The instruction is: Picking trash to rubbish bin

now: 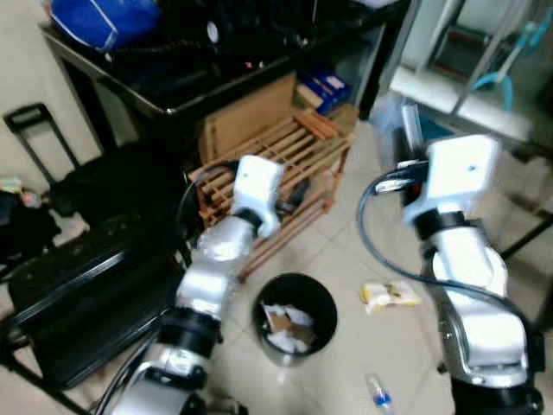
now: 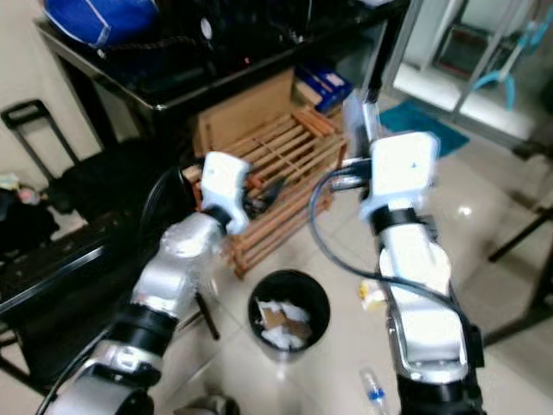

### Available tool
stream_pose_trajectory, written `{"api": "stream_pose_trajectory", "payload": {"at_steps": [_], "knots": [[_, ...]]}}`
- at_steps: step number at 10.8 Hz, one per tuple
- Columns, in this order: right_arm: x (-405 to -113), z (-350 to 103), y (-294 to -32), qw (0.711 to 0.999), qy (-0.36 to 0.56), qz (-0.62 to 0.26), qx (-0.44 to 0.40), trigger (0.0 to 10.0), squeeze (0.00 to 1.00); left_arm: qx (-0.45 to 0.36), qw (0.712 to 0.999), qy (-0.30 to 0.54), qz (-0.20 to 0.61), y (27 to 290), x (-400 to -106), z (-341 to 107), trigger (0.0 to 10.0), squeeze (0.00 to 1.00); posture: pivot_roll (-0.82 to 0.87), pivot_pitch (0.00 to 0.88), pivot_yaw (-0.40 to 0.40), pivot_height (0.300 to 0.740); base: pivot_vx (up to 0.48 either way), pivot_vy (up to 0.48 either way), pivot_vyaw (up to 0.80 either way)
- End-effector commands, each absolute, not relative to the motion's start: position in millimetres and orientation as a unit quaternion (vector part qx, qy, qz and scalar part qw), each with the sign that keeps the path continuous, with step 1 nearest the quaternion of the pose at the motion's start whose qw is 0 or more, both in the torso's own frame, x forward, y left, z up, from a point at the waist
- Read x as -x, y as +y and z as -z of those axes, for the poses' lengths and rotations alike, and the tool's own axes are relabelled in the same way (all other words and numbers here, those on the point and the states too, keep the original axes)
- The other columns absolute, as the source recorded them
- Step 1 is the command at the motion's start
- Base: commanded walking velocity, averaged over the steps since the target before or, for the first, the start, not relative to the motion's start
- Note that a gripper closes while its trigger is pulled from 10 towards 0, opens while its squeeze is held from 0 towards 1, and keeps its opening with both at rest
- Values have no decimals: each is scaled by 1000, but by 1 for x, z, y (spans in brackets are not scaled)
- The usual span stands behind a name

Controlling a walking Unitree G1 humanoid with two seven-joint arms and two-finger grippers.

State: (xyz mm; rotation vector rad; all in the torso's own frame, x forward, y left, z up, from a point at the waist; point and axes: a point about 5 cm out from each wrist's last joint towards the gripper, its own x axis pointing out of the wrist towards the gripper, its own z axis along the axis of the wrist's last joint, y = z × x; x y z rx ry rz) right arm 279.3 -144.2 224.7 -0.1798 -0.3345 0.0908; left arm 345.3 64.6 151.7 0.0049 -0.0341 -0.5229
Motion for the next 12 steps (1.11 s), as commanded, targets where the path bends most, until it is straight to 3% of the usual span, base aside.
{"api": "stream_pose_trajectory", "payload": {"at_steps": [1,12], "knots": [[-279,-221,-151,982,-156,-37,98,10000,0,0,963,-18,271,54,-343,-153,10000,0,140,111,-27,740,0,0,0],[-278,-157,-145,994,-47,-75,67,10000,0,-32,970,24,239,73,-338,-132,10000,0,190,154,-31,740,0,0,0]]}}
